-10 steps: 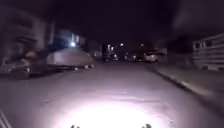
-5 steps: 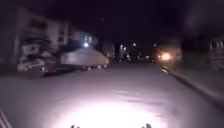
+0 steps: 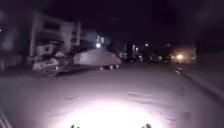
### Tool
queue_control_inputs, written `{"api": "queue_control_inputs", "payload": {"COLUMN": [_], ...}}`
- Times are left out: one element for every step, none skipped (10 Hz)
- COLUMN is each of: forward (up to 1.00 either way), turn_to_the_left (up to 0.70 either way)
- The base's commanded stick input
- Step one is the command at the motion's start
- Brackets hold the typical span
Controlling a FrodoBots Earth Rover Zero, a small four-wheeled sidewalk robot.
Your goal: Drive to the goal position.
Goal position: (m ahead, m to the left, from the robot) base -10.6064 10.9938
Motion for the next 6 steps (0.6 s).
{"api": "queue_control_inputs", "payload": {"forward": [0.0,0.0,0.0,0.0,0.0,0.0], "turn_to_the_left": [0.85,0.85,0.85,0.85,0.85,0.85]}}
